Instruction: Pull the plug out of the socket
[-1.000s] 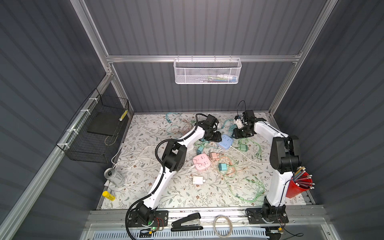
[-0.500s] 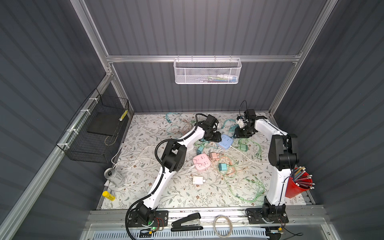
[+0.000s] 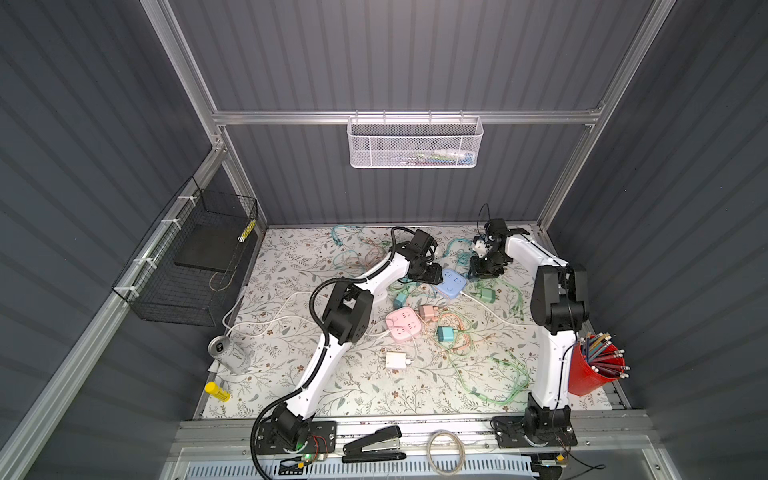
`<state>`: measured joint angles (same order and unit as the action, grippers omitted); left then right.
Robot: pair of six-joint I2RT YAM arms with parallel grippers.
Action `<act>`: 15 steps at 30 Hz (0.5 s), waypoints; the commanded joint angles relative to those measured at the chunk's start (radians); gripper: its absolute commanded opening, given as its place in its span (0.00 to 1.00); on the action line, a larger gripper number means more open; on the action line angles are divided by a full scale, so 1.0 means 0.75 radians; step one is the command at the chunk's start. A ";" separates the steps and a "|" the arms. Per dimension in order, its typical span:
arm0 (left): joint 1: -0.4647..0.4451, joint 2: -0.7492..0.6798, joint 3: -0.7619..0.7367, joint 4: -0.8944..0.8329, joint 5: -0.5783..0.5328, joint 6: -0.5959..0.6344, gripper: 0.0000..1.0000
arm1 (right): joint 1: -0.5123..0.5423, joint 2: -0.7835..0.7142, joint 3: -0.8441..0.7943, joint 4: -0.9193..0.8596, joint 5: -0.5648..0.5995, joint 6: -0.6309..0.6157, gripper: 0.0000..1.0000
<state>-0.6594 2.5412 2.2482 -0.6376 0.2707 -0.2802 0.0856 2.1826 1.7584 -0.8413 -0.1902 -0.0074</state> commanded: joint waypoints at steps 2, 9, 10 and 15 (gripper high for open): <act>0.011 0.013 -0.042 -0.142 -0.109 0.040 0.55 | -0.004 -0.014 0.019 -0.024 0.020 0.032 0.45; 0.011 -0.001 -0.034 -0.140 -0.109 0.040 0.56 | -0.004 -0.070 0.006 0.016 0.041 0.050 0.65; 0.010 -0.003 -0.034 -0.138 -0.111 0.040 0.56 | -0.004 -0.079 0.004 0.023 0.043 0.055 0.66; 0.010 -0.021 -0.046 -0.127 -0.113 0.036 0.57 | -0.004 -0.130 -0.023 0.063 0.044 0.061 0.68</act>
<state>-0.6594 2.5343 2.2463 -0.6430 0.2459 -0.2760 0.0856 2.1357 1.7538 -0.8101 -0.1684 0.0269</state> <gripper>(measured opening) 0.566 0.677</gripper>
